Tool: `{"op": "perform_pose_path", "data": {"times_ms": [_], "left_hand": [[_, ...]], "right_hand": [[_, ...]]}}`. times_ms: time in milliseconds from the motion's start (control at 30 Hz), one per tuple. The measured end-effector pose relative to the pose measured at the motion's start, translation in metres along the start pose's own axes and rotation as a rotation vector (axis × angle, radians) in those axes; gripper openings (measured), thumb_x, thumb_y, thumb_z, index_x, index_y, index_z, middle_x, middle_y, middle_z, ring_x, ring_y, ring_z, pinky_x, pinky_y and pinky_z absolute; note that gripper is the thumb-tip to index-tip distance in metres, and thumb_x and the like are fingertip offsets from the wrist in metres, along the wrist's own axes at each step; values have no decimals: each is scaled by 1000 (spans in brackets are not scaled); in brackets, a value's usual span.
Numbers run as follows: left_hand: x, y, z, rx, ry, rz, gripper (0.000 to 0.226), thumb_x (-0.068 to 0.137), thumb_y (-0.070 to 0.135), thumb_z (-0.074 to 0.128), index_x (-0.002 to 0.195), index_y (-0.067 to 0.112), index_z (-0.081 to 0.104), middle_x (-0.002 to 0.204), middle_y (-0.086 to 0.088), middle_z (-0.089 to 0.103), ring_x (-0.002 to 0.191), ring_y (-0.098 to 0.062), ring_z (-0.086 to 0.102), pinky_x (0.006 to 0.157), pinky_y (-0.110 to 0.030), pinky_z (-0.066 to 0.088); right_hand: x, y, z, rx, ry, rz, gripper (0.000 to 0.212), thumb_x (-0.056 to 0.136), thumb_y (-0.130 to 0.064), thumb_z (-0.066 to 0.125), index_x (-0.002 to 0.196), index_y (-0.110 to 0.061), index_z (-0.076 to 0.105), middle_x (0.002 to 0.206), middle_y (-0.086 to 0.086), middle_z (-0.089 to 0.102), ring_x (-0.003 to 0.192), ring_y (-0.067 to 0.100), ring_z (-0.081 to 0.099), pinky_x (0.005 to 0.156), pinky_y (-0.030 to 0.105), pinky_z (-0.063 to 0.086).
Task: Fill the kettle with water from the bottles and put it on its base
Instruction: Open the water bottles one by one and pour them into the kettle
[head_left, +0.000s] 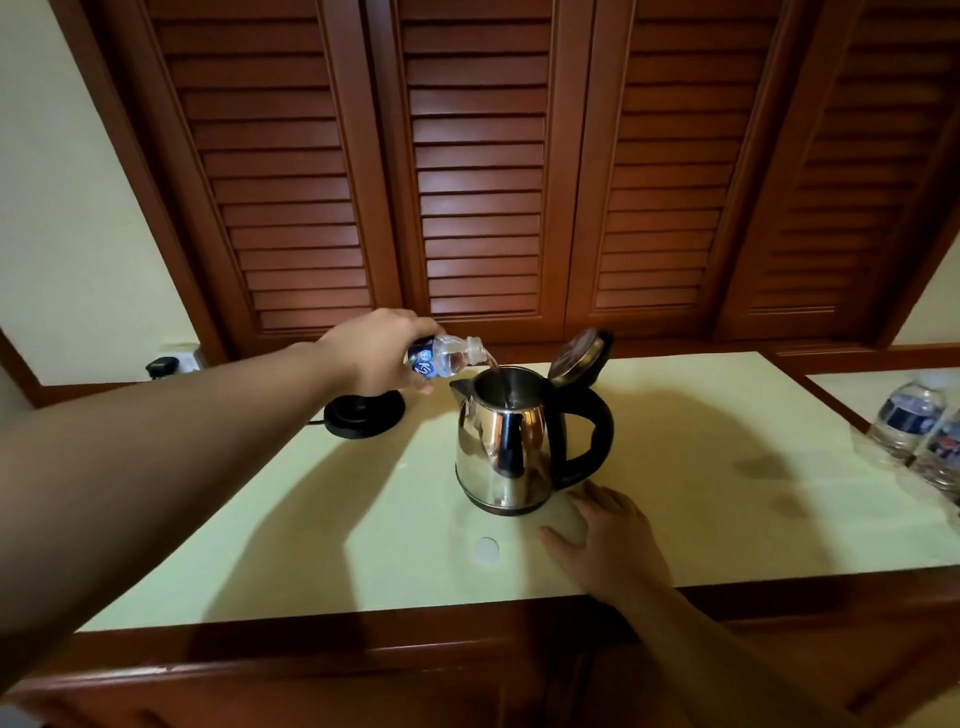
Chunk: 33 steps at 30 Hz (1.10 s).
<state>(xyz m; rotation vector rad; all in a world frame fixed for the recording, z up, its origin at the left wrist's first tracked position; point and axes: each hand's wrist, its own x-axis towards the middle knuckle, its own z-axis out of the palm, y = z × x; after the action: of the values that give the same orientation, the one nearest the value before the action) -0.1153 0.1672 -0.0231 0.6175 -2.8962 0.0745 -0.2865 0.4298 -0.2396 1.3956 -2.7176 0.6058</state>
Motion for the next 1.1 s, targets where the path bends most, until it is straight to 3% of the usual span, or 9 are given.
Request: {"op": "perform_pose_path", "data": {"times_ms": [167, 333, 700, 967, 1100], "left_hand": [[0, -3, -10, 72, -19, 17, 62, 82, 48, 82, 136, 26, 59, 116, -1, 63, 108, -25, 60, 87, -39, 52], [1, -4, -15, 113, -32, 35, 61, 82, 50, 82, 134, 28, 59, 113, 1, 62, 106, -23, 59, 79, -34, 48], [2, 0, -21, 169, -83, 37, 65, 81, 55, 81, 137, 31, 58, 116, 1, 61, 111, -23, 59, 87, -41, 56], [7, 3, -25, 180, -127, 54, 65, 78, 55, 82, 135, 36, 59, 112, 4, 60, 104, -21, 58, 87, -42, 55], [10, 6, -26, 204, -142, 83, 68, 78, 58, 82, 138, 38, 57, 114, 4, 60, 111, -23, 59, 88, -39, 52]], "right_hand": [[1, 0, 1, -3, -11, 8, 82, 79, -77, 42, 140, -26, 58, 149, -2, 54, 139, 23, 43, 119, 37, 31], [2, 1, 1, -11, -5, 8, 80, 80, -76, 45, 140, -26, 58, 147, -4, 55, 138, 21, 44, 118, 38, 33], [1, 3, 1, -7, -28, 5, 83, 82, -78, 43, 147, -27, 52, 155, -4, 47, 144, 20, 37, 122, 36, 26], [2, 3, 1, -14, -38, 9, 82, 83, -77, 42, 146, -26, 52, 154, -4, 49, 143, 21, 37, 120, 37, 27], [1, 2, 0, -21, -33, 5, 80, 85, -75, 43, 148, -27, 50, 155, -4, 46, 144, 21, 35, 120, 35, 24]]}}
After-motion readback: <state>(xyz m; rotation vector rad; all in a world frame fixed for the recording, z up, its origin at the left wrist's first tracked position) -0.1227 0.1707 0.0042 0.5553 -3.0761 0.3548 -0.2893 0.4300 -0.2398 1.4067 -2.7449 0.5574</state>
